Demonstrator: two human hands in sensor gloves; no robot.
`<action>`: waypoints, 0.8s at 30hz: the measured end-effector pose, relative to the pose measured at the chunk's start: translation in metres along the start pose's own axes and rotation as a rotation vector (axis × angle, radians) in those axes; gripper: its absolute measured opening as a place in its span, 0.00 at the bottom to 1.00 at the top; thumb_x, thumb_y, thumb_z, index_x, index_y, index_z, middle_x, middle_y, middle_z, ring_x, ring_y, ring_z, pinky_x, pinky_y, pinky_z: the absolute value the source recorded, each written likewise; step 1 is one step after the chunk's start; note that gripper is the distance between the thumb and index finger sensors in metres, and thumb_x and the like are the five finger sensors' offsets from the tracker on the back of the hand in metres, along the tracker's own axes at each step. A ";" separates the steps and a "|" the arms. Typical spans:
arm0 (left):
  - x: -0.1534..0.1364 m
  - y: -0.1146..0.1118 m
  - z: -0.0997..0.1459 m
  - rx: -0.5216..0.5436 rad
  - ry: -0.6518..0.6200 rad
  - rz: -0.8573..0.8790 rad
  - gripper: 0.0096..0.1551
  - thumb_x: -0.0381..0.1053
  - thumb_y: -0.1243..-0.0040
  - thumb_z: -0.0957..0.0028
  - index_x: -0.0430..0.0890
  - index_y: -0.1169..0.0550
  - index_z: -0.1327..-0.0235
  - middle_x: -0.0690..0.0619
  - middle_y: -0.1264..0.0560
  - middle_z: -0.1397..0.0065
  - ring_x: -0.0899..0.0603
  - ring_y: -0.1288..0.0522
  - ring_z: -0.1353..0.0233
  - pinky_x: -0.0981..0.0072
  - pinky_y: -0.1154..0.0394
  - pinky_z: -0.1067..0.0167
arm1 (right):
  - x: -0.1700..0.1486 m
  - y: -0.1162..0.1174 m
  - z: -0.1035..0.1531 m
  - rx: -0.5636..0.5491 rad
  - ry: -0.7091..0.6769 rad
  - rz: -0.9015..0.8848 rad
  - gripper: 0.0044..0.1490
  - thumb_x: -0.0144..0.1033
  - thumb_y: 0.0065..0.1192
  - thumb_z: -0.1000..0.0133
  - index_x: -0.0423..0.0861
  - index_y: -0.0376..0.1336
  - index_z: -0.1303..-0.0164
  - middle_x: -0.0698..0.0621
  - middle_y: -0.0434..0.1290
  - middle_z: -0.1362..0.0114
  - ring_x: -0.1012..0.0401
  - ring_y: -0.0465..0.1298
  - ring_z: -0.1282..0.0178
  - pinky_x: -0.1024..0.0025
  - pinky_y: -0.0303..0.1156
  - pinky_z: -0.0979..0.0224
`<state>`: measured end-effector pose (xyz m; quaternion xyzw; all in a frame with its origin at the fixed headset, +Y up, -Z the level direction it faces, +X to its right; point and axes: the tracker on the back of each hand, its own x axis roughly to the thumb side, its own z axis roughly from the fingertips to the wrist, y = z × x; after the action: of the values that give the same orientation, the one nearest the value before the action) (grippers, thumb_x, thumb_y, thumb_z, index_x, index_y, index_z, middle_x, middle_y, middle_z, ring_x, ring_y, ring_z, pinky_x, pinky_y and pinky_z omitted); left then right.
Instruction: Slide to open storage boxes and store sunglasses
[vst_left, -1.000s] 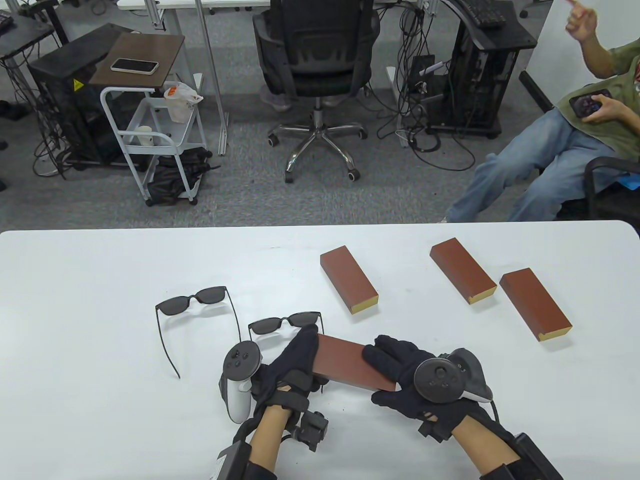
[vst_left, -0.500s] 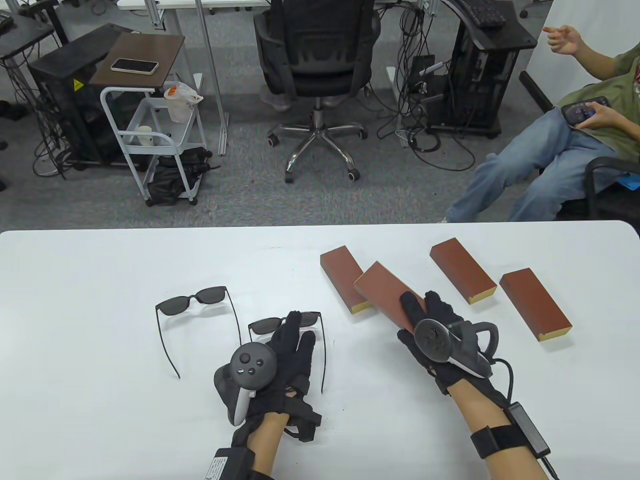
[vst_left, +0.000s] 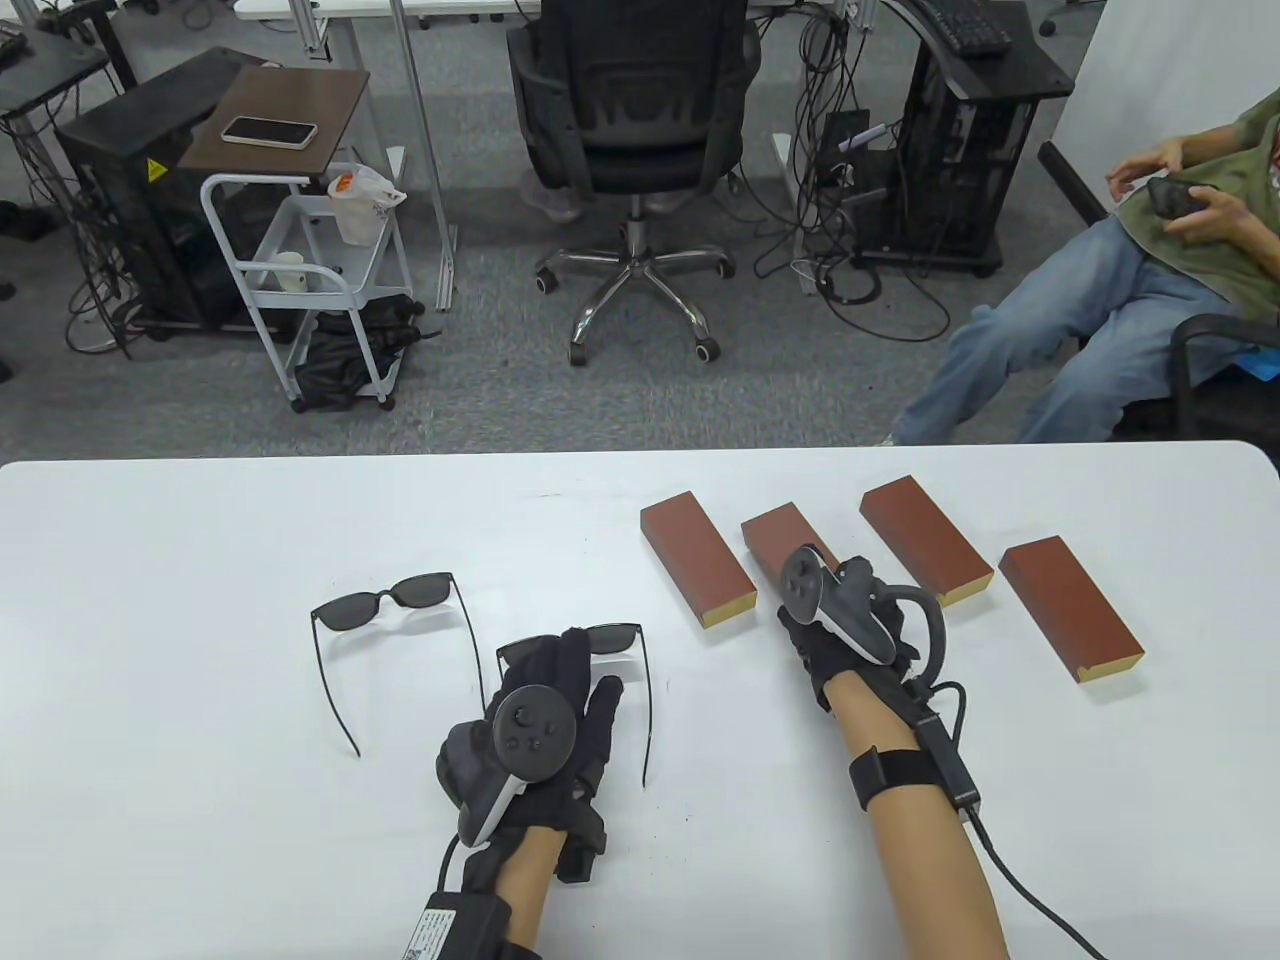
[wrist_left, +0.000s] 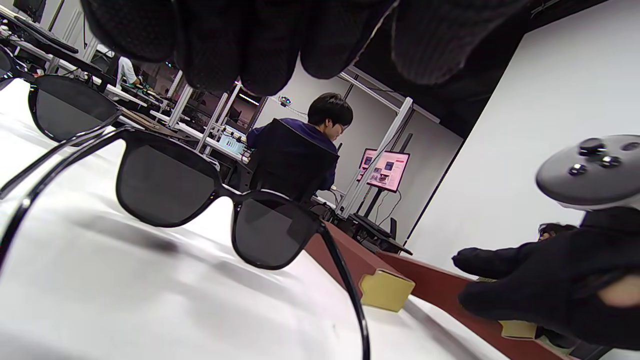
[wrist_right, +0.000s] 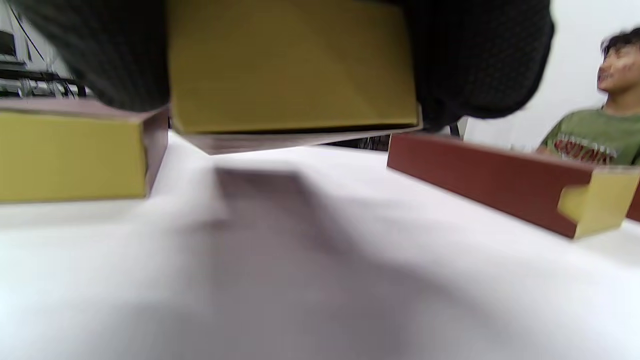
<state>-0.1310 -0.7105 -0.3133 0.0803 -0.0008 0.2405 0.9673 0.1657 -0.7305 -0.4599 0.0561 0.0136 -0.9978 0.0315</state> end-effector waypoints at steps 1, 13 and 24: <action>0.000 -0.001 0.000 -0.004 -0.003 -0.009 0.37 0.65 0.44 0.43 0.54 0.31 0.20 0.46 0.32 0.18 0.34 0.32 0.21 0.33 0.34 0.31 | 0.000 0.001 -0.003 0.055 0.018 -0.011 0.44 0.62 0.66 0.58 0.62 0.55 0.31 0.33 0.63 0.30 0.40 0.75 0.40 0.52 0.77 0.41; -0.002 -0.004 -0.001 -0.027 0.006 -0.054 0.37 0.64 0.43 0.43 0.54 0.32 0.20 0.47 0.32 0.17 0.34 0.33 0.20 0.32 0.34 0.31 | -0.008 0.021 -0.009 0.184 0.047 -0.042 0.49 0.60 0.71 0.60 0.59 0.53 0.31 0.33 0.60 0.27 0.38 0.72 0.35 0.48 0.73 0.37; -0.011 0.002 -0.006 -0.015 0.030 -0.077 0.38 0.63 0.39 0.44 0.55 0.32 0.20 0.47 0.33 0.17 0.34 0.34 0.20 0.34 0.34 0.30 | -0.052 -0.029 0.065 -0.046 -0.097 -0.034 0.44 0.59 0.68 0.58 0.55 0.58 0.32 0.39 0.63 0.26 0.40 0.70 0.32 0.48 0.72 0.34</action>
<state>-0.1420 -0.7136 -0.3192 0.0693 0.0147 0.2044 0.9763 0.2078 -0.7004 -0.3893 0.0068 0.0362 -0.9992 0.0164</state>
